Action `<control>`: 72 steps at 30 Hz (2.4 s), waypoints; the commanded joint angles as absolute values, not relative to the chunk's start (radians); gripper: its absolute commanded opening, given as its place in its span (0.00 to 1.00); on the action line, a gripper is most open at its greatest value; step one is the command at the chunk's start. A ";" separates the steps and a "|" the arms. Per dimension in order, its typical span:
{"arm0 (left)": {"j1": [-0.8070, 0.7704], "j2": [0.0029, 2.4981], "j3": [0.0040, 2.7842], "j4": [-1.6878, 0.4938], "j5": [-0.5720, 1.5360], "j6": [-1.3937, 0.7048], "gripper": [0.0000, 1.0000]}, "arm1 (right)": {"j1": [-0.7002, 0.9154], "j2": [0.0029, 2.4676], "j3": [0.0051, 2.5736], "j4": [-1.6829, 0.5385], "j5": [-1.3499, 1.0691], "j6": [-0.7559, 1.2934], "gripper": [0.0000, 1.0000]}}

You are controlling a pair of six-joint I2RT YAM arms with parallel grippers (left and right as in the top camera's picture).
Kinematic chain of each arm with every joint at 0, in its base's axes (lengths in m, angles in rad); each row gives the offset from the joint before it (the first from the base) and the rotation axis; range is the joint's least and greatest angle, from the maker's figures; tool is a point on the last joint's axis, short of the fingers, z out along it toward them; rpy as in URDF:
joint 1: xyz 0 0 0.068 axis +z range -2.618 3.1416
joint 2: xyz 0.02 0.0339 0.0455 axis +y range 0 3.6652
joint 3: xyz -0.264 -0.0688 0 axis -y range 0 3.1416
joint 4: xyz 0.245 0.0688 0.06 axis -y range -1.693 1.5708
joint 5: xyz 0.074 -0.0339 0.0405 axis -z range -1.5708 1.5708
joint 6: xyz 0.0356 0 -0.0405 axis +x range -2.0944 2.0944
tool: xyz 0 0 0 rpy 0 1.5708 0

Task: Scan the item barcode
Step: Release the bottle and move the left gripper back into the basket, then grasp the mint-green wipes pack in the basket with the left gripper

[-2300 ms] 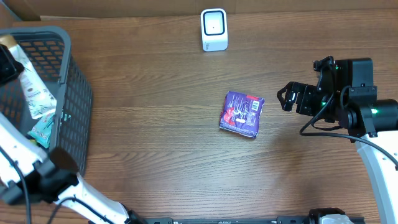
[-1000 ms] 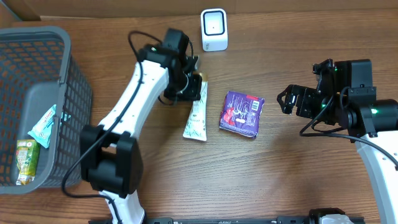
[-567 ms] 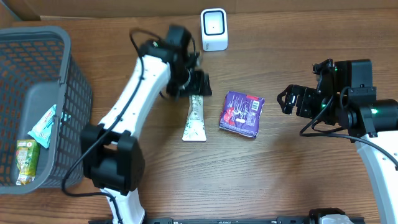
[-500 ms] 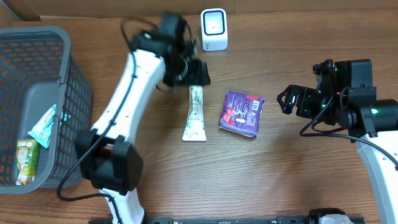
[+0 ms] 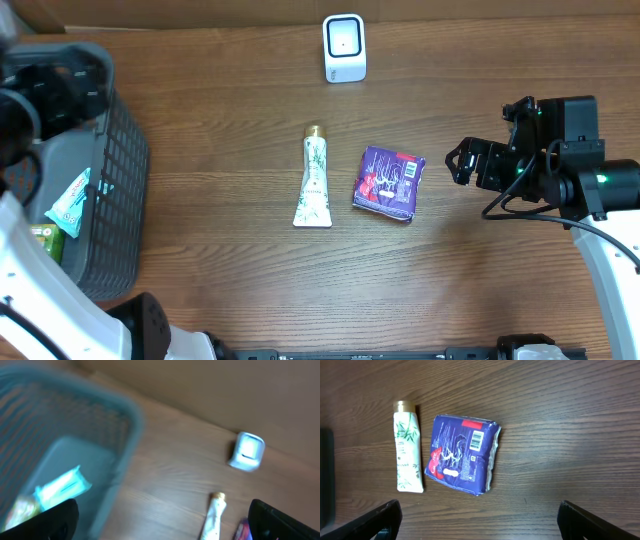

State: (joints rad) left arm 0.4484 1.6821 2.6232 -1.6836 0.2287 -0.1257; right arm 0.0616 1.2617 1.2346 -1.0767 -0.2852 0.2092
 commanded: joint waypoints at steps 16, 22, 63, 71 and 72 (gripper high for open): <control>0.778 1.730 1.781 -1.189 0.151 -0.150 1.00 | 0.066 1.260 1.229 -1.054 -0.290 0.209 1.00; 0.778 1.730 1.616 -1.018 0.170 -0.110 0.93 | 0.066 1.260 1.229 -1.047 -0.290 0.209 1.00; 0.751 2.024 1.506 -0.748 0.120 0.746 1.00 | 0.066 1.437 1.229 -1.068 -0.263 0.210 1.00; 0.759 2.035 1.505 -0.801 0.094 0.756 0.96 | 0.066 1.437 1.229 -1.051 -0.263 0.211 1.00; 0.759 2.035 1.505 -0.805 0.094 0.756 0.96 | 0.066 1.437 1.229 -1.049 -0.263 0.211 1.00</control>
